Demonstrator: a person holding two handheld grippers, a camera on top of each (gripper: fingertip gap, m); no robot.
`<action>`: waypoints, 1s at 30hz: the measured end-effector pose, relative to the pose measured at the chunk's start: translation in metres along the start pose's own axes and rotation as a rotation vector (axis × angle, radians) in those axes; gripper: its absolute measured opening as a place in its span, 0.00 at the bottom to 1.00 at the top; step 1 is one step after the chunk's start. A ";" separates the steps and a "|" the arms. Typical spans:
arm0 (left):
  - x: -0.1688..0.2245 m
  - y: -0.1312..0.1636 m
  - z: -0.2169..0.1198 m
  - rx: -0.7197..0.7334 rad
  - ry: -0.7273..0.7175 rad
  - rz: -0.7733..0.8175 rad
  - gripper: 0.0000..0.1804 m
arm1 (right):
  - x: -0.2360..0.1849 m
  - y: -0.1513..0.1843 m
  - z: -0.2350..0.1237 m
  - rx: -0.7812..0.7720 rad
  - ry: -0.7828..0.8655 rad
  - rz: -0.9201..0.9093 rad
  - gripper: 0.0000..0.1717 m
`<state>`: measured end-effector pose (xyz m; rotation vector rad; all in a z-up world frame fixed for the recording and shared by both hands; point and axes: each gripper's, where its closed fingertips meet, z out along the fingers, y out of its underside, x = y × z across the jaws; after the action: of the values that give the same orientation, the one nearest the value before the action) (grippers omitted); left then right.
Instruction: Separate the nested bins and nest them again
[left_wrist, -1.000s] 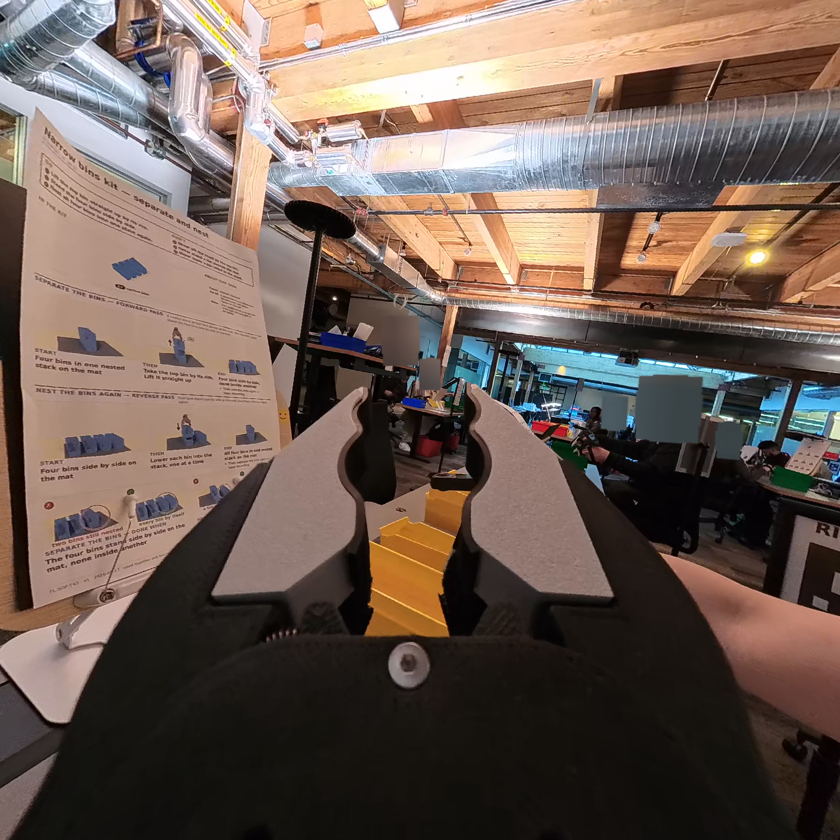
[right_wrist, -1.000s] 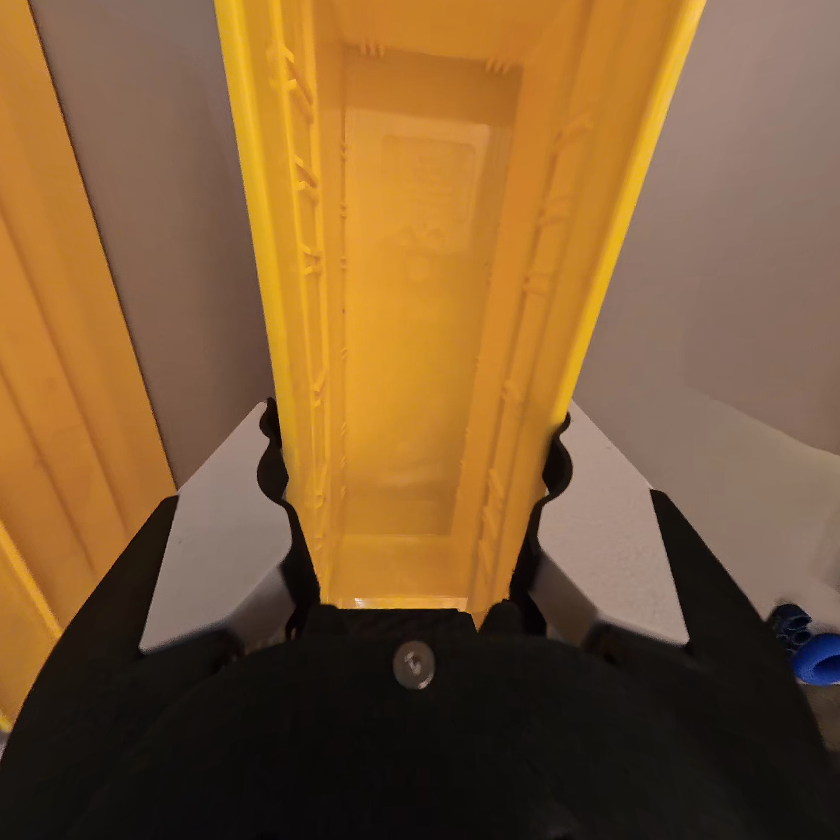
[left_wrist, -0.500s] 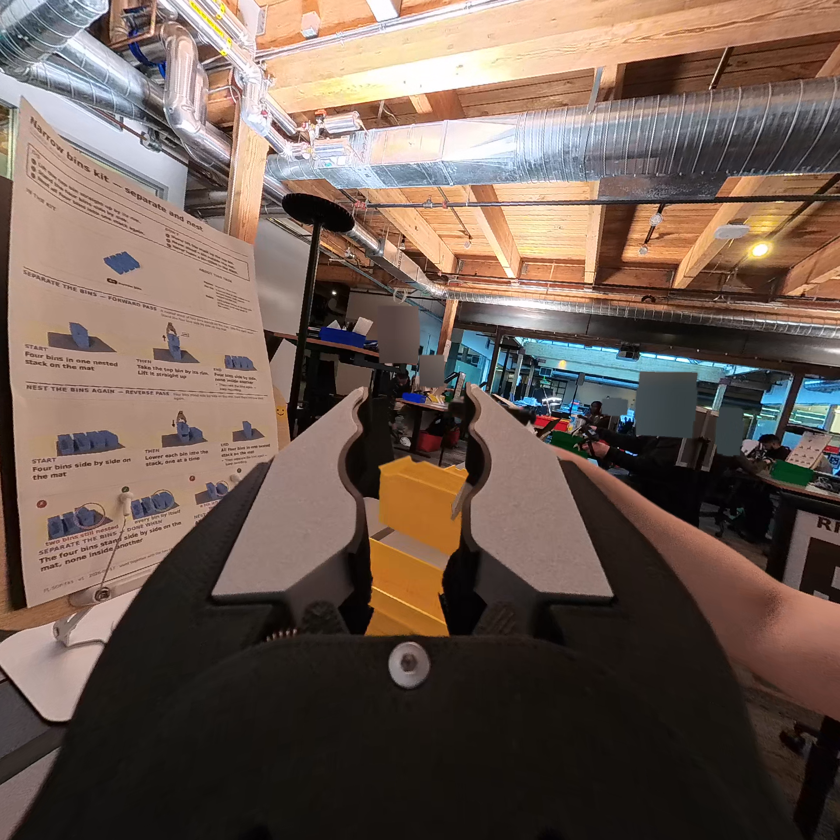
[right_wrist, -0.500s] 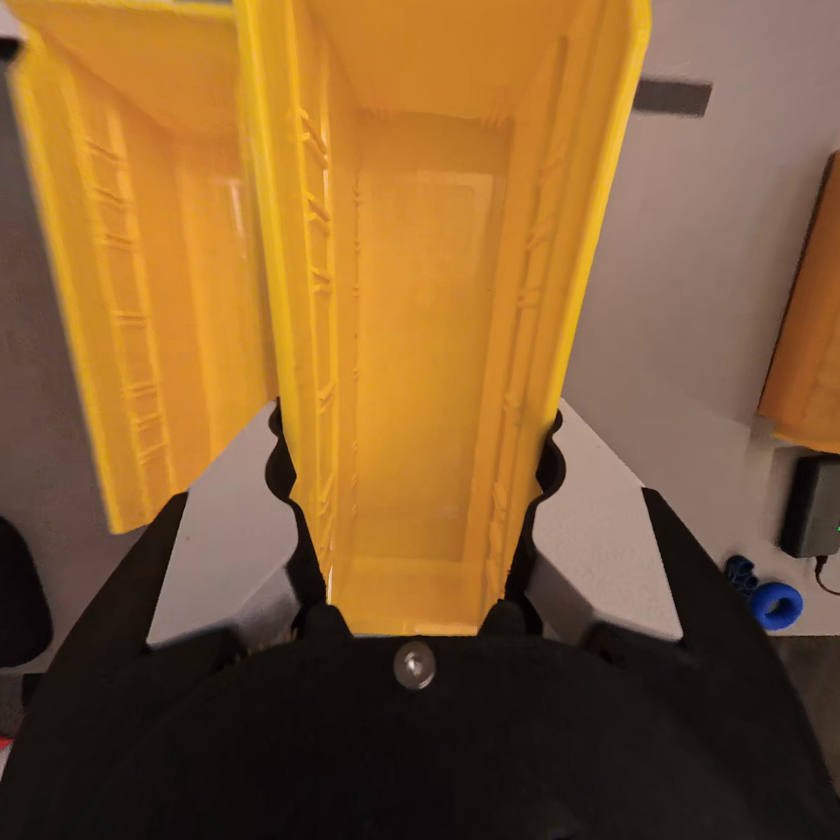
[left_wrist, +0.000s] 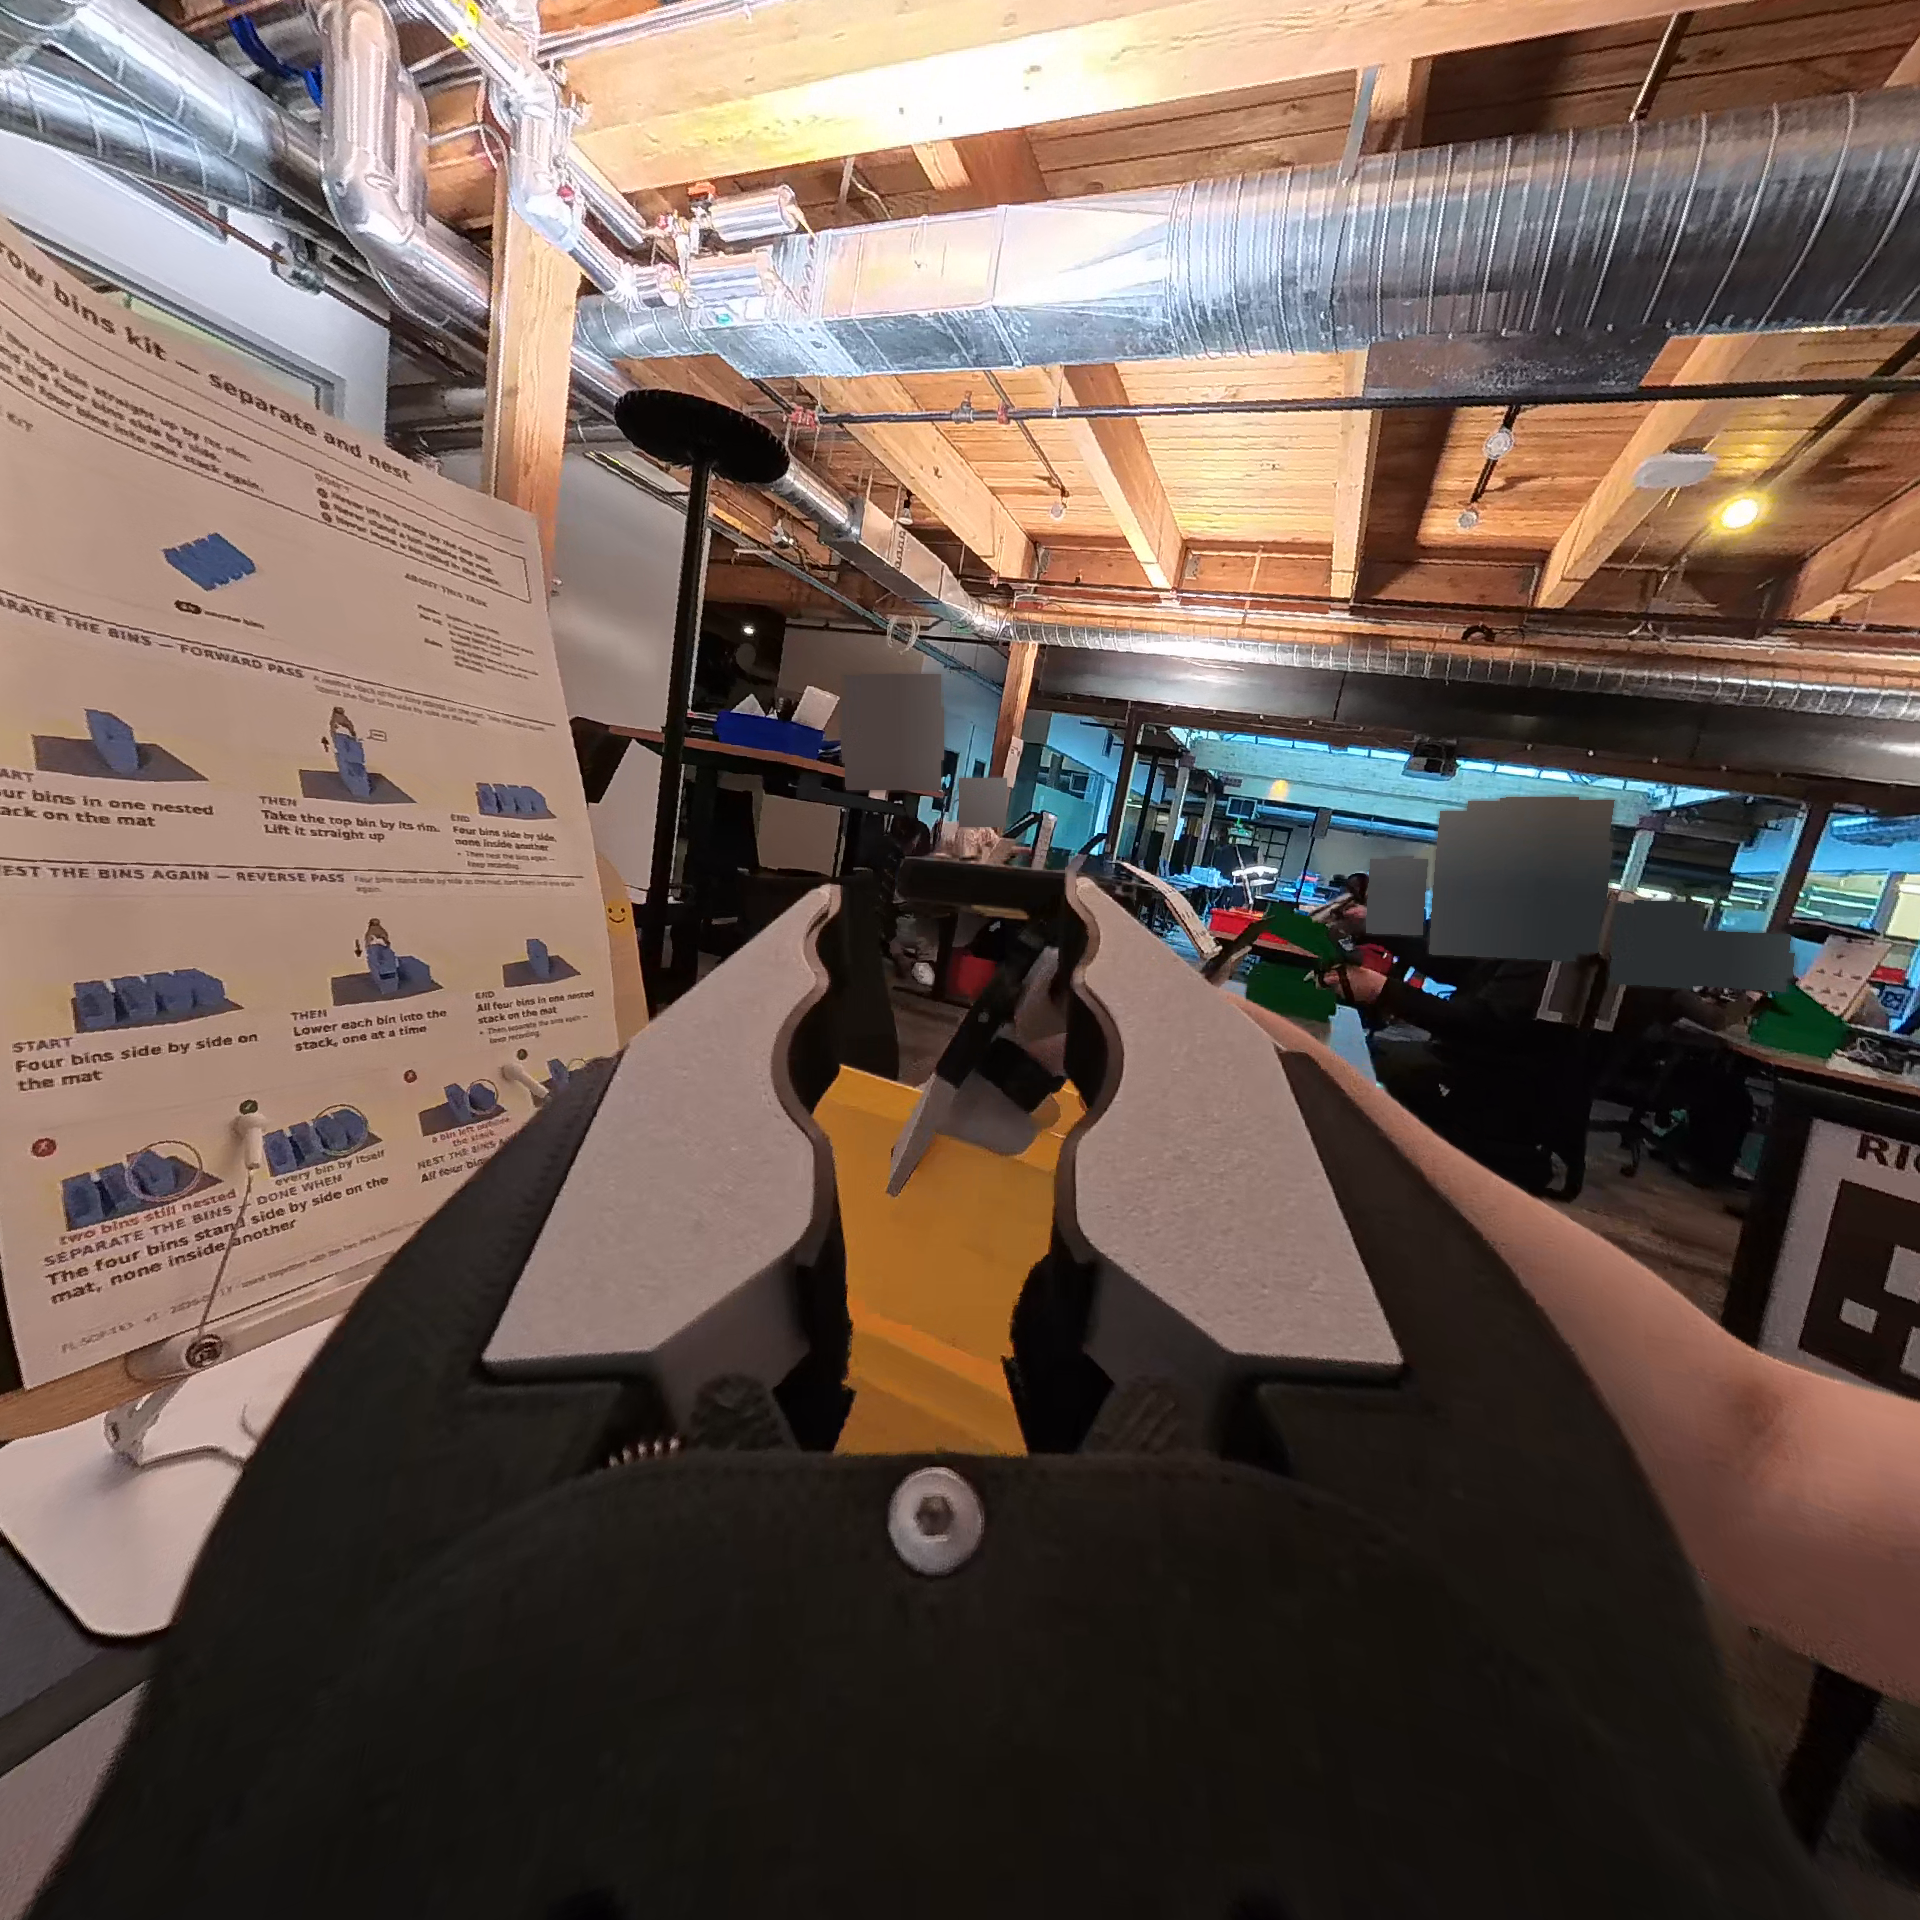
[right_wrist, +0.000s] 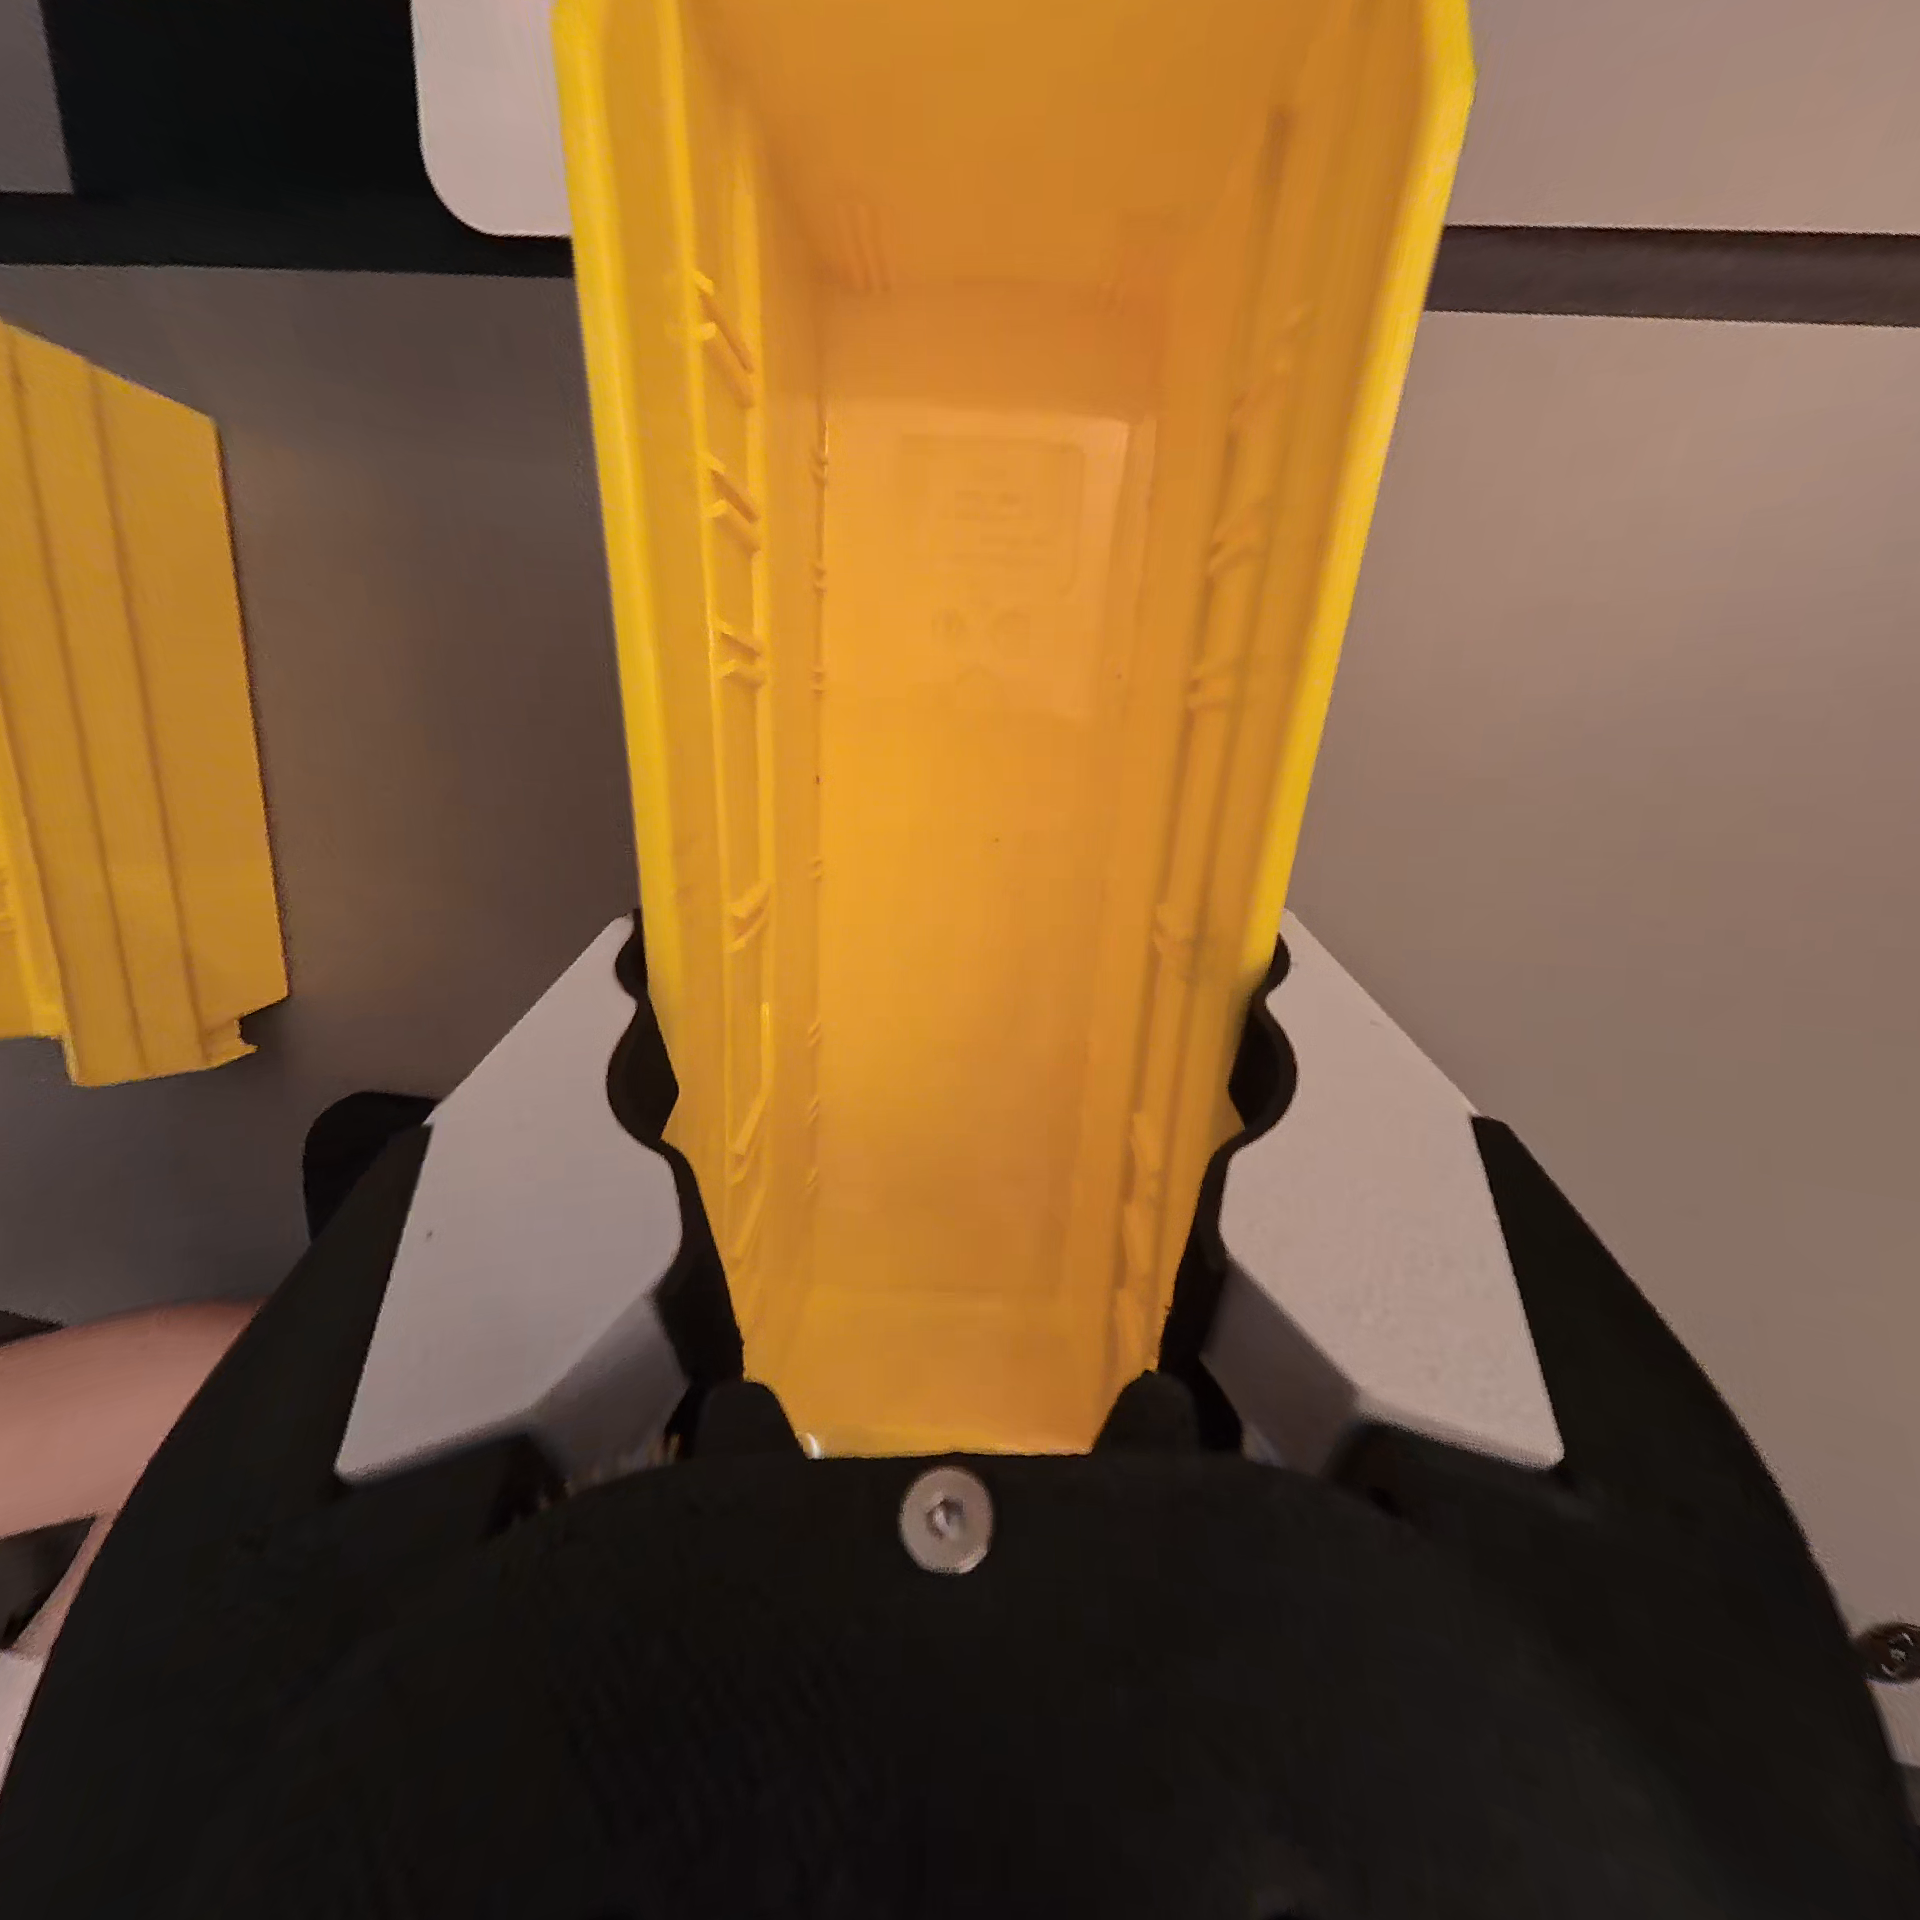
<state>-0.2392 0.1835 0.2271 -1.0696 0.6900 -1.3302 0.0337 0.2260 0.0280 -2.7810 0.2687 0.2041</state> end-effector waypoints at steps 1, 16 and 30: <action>-0.001 -0.001 -0.001 0.001 -0.005 0.004 0.21 | 0.000 -0.001 0.004 0.006 0.008 0.005 0.65; -0.004 -0.010 -0.010 0.040 0.000 -0.024 0.21 | 0.012 0.006 0.034 -0.021 0.051 0.035 0.66; -0.004 -0.009 -0.009 0.036 0.001 -0.025 0.21 | 0.018 0.015 0.065 -0.037 0.150 -0.012 0.67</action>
<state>-0.2513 0.1859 0.2309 -1.0513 0.6529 -1.3595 0.0406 0.2323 -0.0407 -2.8377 0.2869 -0.0037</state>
